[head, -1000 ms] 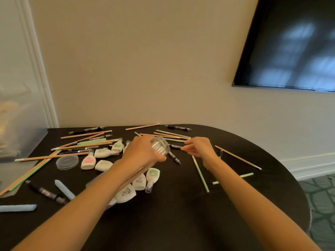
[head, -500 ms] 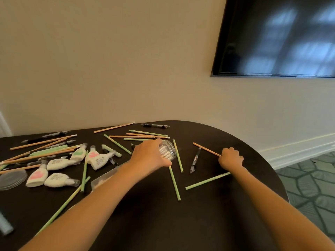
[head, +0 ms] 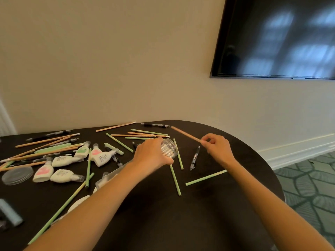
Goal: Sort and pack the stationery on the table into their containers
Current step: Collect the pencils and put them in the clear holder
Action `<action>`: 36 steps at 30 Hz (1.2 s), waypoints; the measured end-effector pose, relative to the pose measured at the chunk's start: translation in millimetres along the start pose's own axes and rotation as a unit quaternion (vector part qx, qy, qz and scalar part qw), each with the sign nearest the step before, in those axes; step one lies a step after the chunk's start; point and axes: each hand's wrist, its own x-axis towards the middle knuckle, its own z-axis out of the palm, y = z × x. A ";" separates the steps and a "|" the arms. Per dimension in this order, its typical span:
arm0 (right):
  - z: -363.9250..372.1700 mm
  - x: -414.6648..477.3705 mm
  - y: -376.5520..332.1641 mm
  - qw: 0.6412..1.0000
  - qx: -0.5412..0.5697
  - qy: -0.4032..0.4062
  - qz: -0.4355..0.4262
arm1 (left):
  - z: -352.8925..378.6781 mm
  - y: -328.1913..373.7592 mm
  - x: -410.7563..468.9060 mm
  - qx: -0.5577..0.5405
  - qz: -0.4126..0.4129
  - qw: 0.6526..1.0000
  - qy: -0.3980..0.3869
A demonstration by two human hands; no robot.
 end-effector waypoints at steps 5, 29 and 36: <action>-7.8 -19.3 -27.8 0.966 0.207 -0.152 0.032 | -18.1 -27.2 -11.2 -0.017 -0.041 0.999 0.026; 139.7 -48.9 -185.4 0.835 0.346 -0.409 0.121 | -73.5 -135.3 -48.3 0.032 -0.105 0.992 0.056; 157.5 12.8 -138.2 0.945 0.162 -0.227 0.169 | -71.8 -149.2 -13.8 0.022 -0.109 0.993 0.039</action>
